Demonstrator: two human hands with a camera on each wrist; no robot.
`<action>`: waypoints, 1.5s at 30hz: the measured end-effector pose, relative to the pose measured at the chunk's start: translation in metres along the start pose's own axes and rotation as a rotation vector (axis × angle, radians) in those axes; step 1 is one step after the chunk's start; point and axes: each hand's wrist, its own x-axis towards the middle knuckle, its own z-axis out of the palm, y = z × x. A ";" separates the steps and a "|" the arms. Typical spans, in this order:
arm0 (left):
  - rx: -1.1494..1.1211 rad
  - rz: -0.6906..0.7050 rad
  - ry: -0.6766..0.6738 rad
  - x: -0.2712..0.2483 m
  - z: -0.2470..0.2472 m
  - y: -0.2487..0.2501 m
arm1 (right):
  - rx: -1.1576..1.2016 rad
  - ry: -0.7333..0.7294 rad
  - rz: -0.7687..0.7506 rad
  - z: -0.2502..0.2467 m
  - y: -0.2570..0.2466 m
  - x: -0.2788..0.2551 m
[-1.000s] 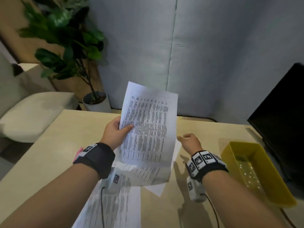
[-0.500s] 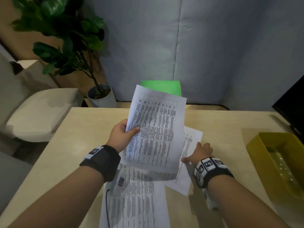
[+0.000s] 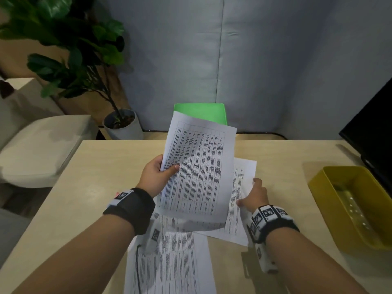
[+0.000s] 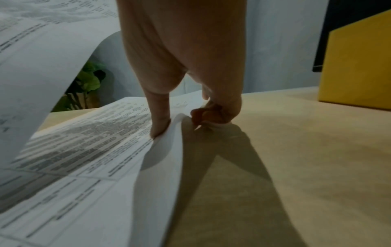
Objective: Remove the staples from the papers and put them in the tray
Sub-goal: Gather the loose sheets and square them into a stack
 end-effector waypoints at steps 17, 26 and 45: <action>0.095 0.023 0.167 -0.012 0.007 0.005 | 0.460 0.193 -0.460 -0.082 -0.031 -0.017; 0.185 0.030 0.414 -0.016 -0.001 0.012 | 0.856 0.022 -0.658 -0.132 -0.070 -0.058; -0.269 0.016 -0.021 -0.054 0.013 0.068 | 0.786 -0.248 -0.511 -0.094 -0.071 -0.064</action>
